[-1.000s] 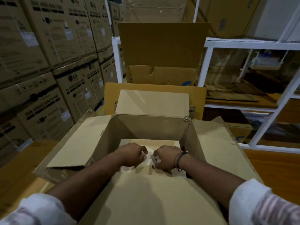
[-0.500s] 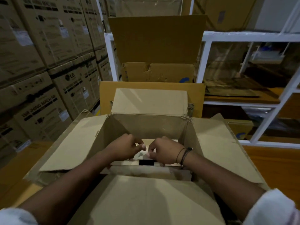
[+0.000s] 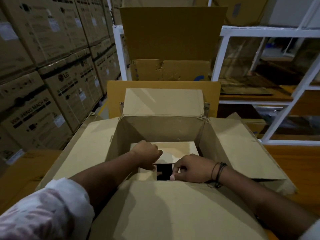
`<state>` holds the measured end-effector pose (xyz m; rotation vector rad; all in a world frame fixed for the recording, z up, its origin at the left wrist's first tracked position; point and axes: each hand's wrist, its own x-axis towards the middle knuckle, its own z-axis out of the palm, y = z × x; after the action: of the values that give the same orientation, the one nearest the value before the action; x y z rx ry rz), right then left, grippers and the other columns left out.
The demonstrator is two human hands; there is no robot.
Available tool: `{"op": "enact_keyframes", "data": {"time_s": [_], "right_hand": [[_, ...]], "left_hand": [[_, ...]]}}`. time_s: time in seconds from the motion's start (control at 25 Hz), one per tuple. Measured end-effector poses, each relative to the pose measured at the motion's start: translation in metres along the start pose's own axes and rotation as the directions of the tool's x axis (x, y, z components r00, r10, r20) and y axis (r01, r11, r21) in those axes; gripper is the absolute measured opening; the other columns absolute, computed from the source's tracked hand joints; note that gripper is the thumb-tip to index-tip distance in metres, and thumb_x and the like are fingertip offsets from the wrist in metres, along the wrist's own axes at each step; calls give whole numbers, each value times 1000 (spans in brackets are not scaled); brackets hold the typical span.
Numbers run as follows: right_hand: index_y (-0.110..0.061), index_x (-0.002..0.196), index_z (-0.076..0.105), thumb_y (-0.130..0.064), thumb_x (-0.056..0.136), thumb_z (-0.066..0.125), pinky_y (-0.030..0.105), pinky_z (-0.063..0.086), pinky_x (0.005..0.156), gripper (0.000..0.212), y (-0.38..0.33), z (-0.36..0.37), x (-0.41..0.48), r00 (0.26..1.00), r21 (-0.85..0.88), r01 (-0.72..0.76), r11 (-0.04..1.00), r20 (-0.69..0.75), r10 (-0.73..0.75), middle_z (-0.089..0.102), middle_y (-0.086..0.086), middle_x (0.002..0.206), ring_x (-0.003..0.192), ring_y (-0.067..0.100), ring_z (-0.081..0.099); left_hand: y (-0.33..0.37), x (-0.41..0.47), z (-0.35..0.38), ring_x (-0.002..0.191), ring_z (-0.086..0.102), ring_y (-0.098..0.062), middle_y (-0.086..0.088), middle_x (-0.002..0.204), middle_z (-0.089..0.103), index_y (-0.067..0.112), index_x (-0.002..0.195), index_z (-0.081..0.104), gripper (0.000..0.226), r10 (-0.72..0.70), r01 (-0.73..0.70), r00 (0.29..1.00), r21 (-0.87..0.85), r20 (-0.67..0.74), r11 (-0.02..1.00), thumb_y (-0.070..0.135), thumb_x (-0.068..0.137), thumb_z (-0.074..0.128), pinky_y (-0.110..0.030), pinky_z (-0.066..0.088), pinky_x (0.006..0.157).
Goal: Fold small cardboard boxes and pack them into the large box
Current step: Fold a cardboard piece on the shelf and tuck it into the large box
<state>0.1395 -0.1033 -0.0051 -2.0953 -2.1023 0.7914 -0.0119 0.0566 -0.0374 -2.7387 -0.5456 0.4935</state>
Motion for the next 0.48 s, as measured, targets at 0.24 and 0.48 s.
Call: {"op": "enact_keyframes", "data": {"time_s": [0.24, 0.48], "right_hand": [[-28, 99, 77, -61, 93, 59, 25, 47, 71, 39, 3, 2, -3, 1000, 9, -15, 1000, -22, 15, 69, -12, 88, 82, 5, 61], [-28, 103, 76, -59, 95, 59, 31, 53, 83, 36, 1, 0, 3, 999, -29, 7, 1000, 36, -6, 74, -5, 98, 92, 12, 65]], "left_hand": [[-30, 0, -12, 69, 55, -18, 3, 91, 60, 28, 105, 56, 20, -36, 23, 980, -69, -195, 997, 45, 95, 55, -35, 55, 64], [-57, 6, -22, 68, 57, -23, 0, 82, 58, 20, 116, 56, 17, -359, 289, 861, -233, -361, 929, 29, 103, 50, -34, 46, 55]]}}
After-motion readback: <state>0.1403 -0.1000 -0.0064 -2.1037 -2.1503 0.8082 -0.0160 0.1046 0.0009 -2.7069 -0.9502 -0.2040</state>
